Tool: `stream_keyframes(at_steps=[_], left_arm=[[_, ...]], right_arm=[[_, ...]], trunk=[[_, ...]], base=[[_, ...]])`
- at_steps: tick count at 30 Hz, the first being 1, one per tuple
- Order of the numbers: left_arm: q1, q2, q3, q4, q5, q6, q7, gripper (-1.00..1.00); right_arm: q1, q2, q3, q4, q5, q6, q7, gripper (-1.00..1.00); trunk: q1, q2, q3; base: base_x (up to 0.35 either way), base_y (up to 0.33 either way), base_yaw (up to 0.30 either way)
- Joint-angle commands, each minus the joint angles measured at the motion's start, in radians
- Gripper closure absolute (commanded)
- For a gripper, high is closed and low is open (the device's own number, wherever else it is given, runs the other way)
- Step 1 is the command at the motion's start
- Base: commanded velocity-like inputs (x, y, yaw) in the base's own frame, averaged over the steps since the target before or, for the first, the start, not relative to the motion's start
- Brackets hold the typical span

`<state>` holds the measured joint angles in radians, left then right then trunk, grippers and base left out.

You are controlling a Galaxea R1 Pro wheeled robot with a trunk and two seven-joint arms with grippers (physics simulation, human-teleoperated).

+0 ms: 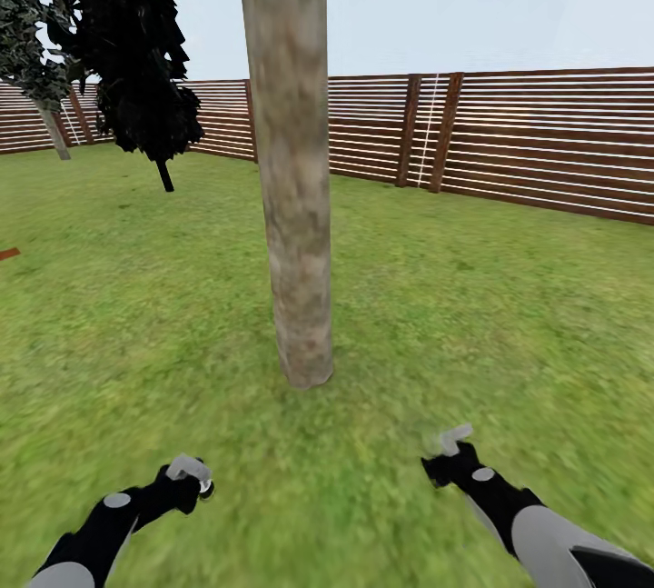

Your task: In the garden, pick up the pesticide atomizer on the floor and spray pesticide onto both trees until each tree trunk is fully covered.

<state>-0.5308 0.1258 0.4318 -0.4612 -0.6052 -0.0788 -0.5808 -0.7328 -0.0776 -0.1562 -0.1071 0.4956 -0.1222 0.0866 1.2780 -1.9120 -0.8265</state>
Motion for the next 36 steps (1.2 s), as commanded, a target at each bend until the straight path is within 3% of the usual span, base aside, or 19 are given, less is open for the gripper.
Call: stream_keyframes(at_steps=[1, 2, 3, 4, 6, 7, 10, 12, 14, 17, 19, 23, 31, 36], left_arm=[[0.000, 0.000, -0.002, 0.027, 0.048, 0.004, 0.030, 1.00], [0.000, -0.002, -0.001, 0.048, 0.068, 0.015, 0.053, 1.00], [0.000, -0.004, -0.001, 0.064, 0.081, 0.040, 0.100, 1.00], [0.000, -0.020, 0.001, 0.082, 0.096, 0.085, 0.193, 1.00], [0.000, -0.060, 0.001, 0.091, 0.111, 0.124, 0.278, 1.00], [0.000, -0.103, -0.001, 0.093, 0.113, 0.132, 0.297, 1.00], [-0.001, -0.122, -0.001, 0.085, 0.111, 0.141, 0.311, 1.00], [-0.007, -0.123, 0.000, 0.079, 0.140, 0.219, 0.344, 1.00], [-0.007, -0.141, 0.000, 0.084, 0.190, 0.305, 0.430, 1.00], [-0.007, -0.172, -0.007, 0.080, 0.200, 0.320, 0.556, 1.00], [-0.008, -0.194, -0.009, 0.079, 0.201, 0.321, 0.593, 1.00], [-0.008, -0.216, -0.010, 0.079, 0.202, 0.322, 0.597, 1.00], [-0.013, -0.218, -0.013, 0.075, 0.202, 0.322, 0.588, 1.00], [-0.022, -0.222, -0.013, 0.037, 0.202, 0.336, 0.591, 1.00]], right_arm=[[0.015, -0.029, -0.011, 0.007, -0.023, 0.000, -0.020, -1.00], [0.031, -0.044, -0.018, 0.017, -0.053, 0.000, -0.025, -1.00], [0.058, -0.052, -0.029, 0.031, -0.126, -0.003, -0.026, -1.00], [0.108, -0.056, -0.035, 0.040, -0.246, -0.038, -0.026, -1.00], [0.162, -0.055, -0.037, 0.047, -0.304, -0.126, -0.024, -1.00], [0.188, -0.054, -0.037, 0.049, -0.315, -0.177, -0.024, -1.00], [0.193, -0.056, -0.038, 0.050, -0.317, -0.186, -0.025, -1.00], [0.194, -0.055, -0.038, 0.050, -0.319, -0.185, -0.026, -1.00], [0.195, -0.053, -0.039, 0.051, -0.322, -0.185, -0.027, -1.00], [0.194, -0.050, -0.040, 0.051, -0.323, -0.185, -0.027, -1.00], [0.195, -0.050, -0.040, 0.051, -0.324, -0.185, -0.027, -1.00], [0.194, -0.050, -0.041, 0.052, -0.323, -0.185, -0.027, -1.00], [0.194, -0.050, -0.042, 0.052, -0.322, -0.185, -0.027, -1.00], [0.194, -0.050, -0.042, 0.052, -0.324, -0.185, -0.027, -1.00]], trunk=[[0.000, 0.000, 0.000], [0.000, 0.000, 0.000], [0.000, 0.000, 0.000], [0.000, 0.000, 0.000], [0.000, 0.000, 0.000], [0.000, 0.000, 0.000], [0.000, 0.000, 0.000], [0.000, 0.000, 0.000], [0.000, 0.000, 0.000], [0.000, 0.000, 0.000], [0.000, 0.000, 0.000], [0.000, 0.000, 0.000], [0.000, 0.000, 0.000], [0.000, 0.000, 0.000]], base=[[0.000, 0.000, 0.000], [0.000, 0.000, 0.000], [0.000, 0.000, 0.000], [0.000, 0.000, 0.000], [0.000, 0.000, 0.000], [0.000, 0.000, 0.000], [0.000, 0.000, 0.000], [0.000, 0.000, 0.000], [0.000, 0.000, 0.000], [0.120, 0.000, 0.000], [0.295, 0.000, 0.000], [0.331, 0.000, -0.035], [0.311, 0.059, -0.248], [0.060, 0.019, -0.265]])
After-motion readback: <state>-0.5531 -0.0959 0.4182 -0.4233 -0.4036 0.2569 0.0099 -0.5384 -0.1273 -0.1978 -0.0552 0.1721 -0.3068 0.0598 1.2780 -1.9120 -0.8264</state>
